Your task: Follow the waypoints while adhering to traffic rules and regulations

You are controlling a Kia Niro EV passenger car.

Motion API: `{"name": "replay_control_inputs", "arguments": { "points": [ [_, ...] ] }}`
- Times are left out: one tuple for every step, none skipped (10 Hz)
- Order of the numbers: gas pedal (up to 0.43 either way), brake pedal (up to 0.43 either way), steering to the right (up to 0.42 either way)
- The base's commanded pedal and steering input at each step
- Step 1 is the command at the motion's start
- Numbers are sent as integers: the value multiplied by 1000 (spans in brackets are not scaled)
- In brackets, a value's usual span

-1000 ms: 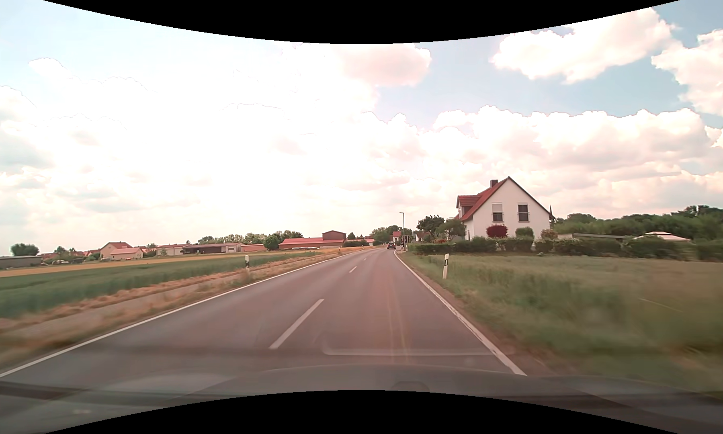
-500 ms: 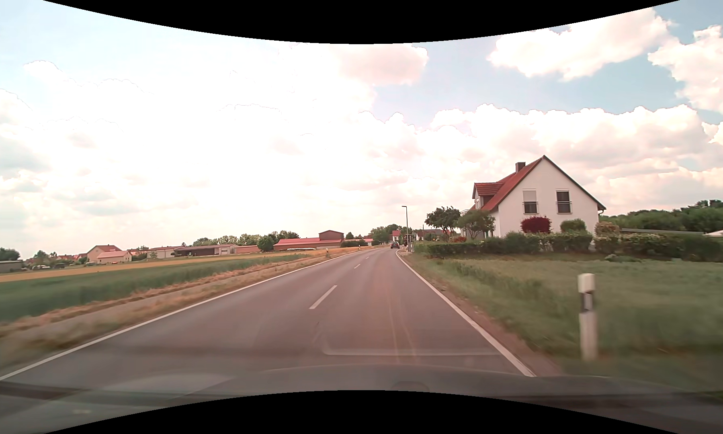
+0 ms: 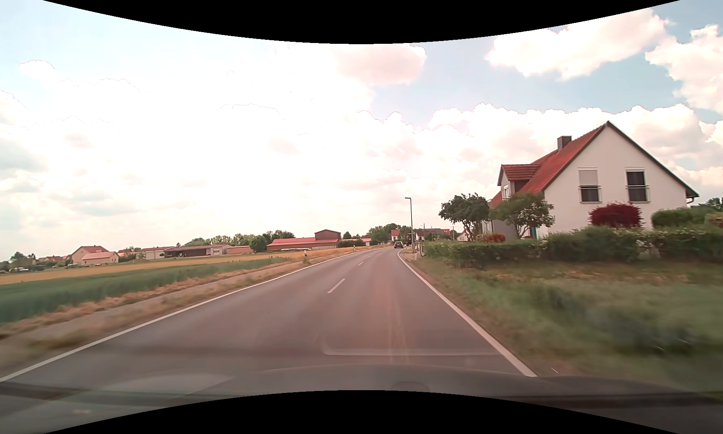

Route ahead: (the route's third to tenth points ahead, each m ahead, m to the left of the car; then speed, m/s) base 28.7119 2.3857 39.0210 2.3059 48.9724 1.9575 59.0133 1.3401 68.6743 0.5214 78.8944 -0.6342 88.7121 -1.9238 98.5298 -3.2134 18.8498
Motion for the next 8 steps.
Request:
{"name": "replay_control_inputs", "arguments": {
  "points": [
    [157, 0, 5],
    [157, 0, 5],
    [138, 0, 5],
    [138, 0, 5],
    [138, 0, 5],
    [130, 0, 5],
    [130, 0, 5],
    [118, 0, 5]
  ]
}}
